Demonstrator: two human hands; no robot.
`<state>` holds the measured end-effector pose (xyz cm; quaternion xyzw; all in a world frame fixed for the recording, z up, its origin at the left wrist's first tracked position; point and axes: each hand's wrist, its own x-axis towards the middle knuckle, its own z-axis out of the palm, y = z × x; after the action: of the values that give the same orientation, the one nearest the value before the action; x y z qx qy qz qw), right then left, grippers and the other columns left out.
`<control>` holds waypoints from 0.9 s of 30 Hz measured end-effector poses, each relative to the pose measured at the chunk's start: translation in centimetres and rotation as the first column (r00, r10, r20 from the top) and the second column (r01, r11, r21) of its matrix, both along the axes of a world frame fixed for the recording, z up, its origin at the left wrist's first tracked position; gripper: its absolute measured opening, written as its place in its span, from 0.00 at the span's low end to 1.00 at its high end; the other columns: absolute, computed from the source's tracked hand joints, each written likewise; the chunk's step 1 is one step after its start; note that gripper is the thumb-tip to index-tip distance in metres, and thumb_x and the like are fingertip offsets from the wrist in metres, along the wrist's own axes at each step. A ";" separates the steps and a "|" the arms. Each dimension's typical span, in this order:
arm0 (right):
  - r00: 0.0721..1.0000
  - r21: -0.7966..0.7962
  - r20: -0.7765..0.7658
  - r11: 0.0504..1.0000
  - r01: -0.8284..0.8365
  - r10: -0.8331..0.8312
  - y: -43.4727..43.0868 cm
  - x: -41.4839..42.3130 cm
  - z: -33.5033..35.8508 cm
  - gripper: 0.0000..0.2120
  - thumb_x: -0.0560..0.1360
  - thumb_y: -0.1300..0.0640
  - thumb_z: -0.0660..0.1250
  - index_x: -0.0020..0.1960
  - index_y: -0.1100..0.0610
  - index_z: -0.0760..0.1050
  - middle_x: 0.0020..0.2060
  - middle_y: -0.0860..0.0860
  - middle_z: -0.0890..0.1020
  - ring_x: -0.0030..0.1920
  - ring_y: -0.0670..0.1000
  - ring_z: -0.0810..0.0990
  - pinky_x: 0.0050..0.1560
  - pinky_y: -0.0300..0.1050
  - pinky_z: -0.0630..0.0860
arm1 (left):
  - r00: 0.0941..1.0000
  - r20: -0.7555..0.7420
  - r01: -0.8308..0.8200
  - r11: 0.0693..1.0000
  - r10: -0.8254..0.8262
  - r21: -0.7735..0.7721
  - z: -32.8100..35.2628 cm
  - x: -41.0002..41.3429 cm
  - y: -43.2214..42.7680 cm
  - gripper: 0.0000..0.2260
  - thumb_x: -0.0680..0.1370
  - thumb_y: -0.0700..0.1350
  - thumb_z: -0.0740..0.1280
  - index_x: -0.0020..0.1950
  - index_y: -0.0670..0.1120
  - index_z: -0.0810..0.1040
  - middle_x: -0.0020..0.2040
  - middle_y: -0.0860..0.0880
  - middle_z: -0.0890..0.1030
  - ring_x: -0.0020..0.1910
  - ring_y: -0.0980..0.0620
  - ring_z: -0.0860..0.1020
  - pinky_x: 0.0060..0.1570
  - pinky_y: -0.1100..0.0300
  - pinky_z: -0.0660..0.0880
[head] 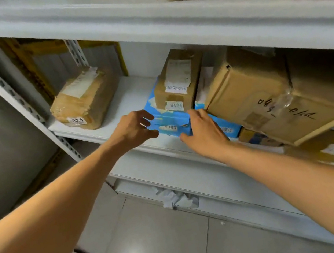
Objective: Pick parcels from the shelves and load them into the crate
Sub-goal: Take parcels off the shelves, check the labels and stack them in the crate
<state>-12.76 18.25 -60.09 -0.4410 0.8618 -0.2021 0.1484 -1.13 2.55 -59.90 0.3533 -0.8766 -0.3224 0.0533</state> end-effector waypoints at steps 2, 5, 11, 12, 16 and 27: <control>0.999 -0.056 0.000 0.998 0.039 -0.040 -0.7 -0.1 -0.8 0.25 0.77 0.56 0.64 0.71 0.60 0.61 0.63 0.58 0.67 0.61 0.60 0.72 0.56 0.51 0.70 | 0.997 -0.074 -0.023 1.000 0.023 0.009 -0.6 -1.3 -1.2 0.20 0.70 0.46 0.77 0.61 0.46 0.79 0.53 0.47 0.81 0.47 0.50 0.80 0.46 0.60 0.75; 0.995 -0.136 -0.002 0.985 0.103 -0.104 -1.7 0.3 -1.8 0.29 0.77 0.58 0.65 0.74 0.59 0.57 0.67 0.56 0.64 0.63 0.58 0.71 0.60 0.48 0.70 | 0.975 -0.214 -0.055 0.998 0.059 0.026 -1.3 -2.8 -2.7 0.22 0.69 0.43 0.77 0.61 0.44 0.79 0.54 0.46 0.82 0.50 0.49 0.80 0.47 0.60 0.75; 0.947 -0.257 0.043 0.913 0.318 -0.318 -5.0 1.4 -2.4 0.33 0.76 0.60 0.66 0.75 0.61 0.53 0.68 0.57 0.62 0.67 0.56 0.68 0.66 0.49 0.70 | 0.953 -0.294 -0.055 0.996 0.073 0.068 -1.9 -5.9 -4.9 0.31 0.69 0.47 0.78 0.69 0.45 0.72 0.63 0.47 0.78 0.59 0.51 0.76 0.55 0.60 0.72; 0.936 -0.276 0.058 0.895 0.350 -0.348 -5.6 1.5 -2.4 0.33 0.76 0.61 0.66 0.75 0.62 0.54 0.68 0.57 0.61 0.67 0.57 0.68 0.65 0.50 0.71 | 0.948 -0.308 -0.051 0.994 0.080 0.101 -1.9 -6.4 -5.1 0.32 0.69 0.47 0.78 0.70 0.45 0.71 0.64 0.46 0.77 0.61 0.51 0.76 0.58 0.60 0.72; 0.870 -0.295 0.110 0.821 0.490 -0.480 -7.5 0.7 -1.9 0.34 0.76 0.60 0.67 0.75 0.61 0.54 0.71 0.56 0.59 0.70 0.55 0.65 0.67 0.45 0.68 | 0.931 -0.361 0.046 0.963 0.055 0.265 -2.0 -7.8 -5.5 0.31 0.71 0.41 0.76 0.72 0.43 0.70 0.63 0.47 0.78 0.60 0.50 0.78 0.59 0.57 0.77; 0.850 -0.394 0.219 0.753 0.527 -0.480 -8.1 1.9 -1.8 0.19 0.74 0.60 0.68 0.58 0.57 0.61 0.59 0.54 0.73 0.60 0.53 0.72 0.57 0.49 0.76 | 0.866 -0.467 0.074 0.877 0.180 0.475 -2.3 -5.4 -6.1 0.20 0.72 0.48 0.75 0.61 0.46 0.75 0.52 0.54 0.80 0.47 0.56 0.82 0.37 0.71 0.77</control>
<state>-10.83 10.11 -61.91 -0.2032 0.8709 -0.4464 0.0298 -6.55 -3.59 -62.16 0.2849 -0.7154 -0.6068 0.1972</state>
